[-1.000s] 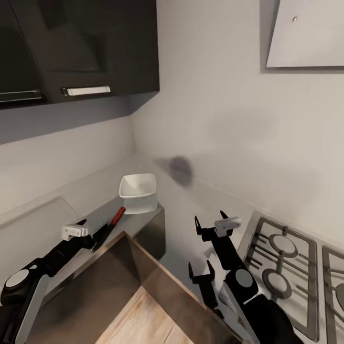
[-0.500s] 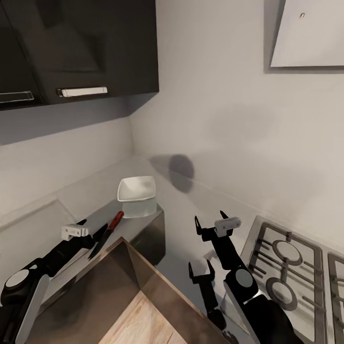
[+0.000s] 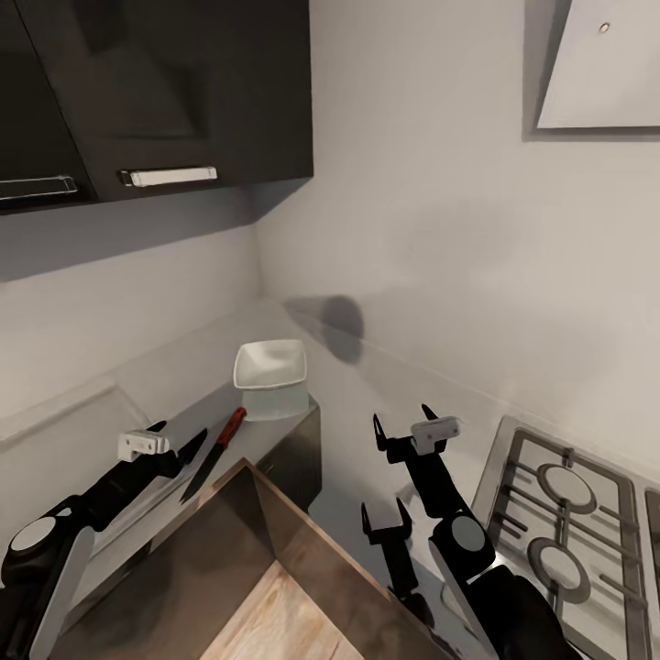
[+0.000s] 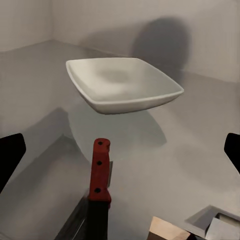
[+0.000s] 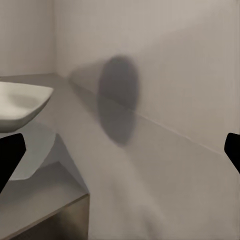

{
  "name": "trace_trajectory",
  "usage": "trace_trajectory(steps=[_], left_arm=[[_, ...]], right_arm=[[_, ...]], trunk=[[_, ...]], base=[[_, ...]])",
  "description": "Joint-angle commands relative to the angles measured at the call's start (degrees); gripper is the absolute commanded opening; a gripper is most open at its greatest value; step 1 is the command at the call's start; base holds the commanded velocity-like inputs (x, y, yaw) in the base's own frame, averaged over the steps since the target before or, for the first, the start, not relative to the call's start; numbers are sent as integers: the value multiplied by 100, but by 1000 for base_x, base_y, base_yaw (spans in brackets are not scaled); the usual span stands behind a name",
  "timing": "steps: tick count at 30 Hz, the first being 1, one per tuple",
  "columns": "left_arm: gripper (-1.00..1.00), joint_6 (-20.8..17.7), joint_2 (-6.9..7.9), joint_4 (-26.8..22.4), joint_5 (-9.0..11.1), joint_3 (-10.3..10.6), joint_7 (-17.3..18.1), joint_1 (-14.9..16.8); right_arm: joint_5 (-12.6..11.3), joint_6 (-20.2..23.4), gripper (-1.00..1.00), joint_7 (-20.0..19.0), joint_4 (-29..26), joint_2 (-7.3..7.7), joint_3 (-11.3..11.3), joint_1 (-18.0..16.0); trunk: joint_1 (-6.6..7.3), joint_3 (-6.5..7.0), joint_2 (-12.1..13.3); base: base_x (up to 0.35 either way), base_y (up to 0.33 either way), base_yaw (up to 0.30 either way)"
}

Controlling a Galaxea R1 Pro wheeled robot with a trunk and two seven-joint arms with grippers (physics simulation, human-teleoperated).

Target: In the kitchen, take the Vidalia onion out of the sink, dice it on the chopping board with the paring knife, put the diced onion into the bowl on the countertop, then place both the paring knife and the chopping board into the sink.

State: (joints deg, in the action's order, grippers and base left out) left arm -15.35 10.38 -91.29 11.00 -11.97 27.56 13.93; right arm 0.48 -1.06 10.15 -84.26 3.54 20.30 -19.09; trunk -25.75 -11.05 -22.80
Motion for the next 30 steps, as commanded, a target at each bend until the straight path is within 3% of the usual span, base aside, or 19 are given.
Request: trace_trajectory(steps=[1,9,15,30], left_arm=[[100,-56,0,-3,60,-7,20,5],[100,-56,-8,-1,60,-7,16,5],[100,-56,-1,-2,60,-7,12,5],[100,-55,0,-3,60,-7,16,5]], right_arm=[[5,-9,100,43,3,6,18,-7],[5,-8,100,42,15,15,16,-7],[5,-9,100,56,15,15,18,-7],[13,16,100,75,14,15,5,-7]], trunk=[[-3,-11,-11],[-3,-4,-11],[-3,0,-11],[-3,0,-11]], base=[[0,0,0],[6,3,-92],[199,129,-189],[79,79,-13]])
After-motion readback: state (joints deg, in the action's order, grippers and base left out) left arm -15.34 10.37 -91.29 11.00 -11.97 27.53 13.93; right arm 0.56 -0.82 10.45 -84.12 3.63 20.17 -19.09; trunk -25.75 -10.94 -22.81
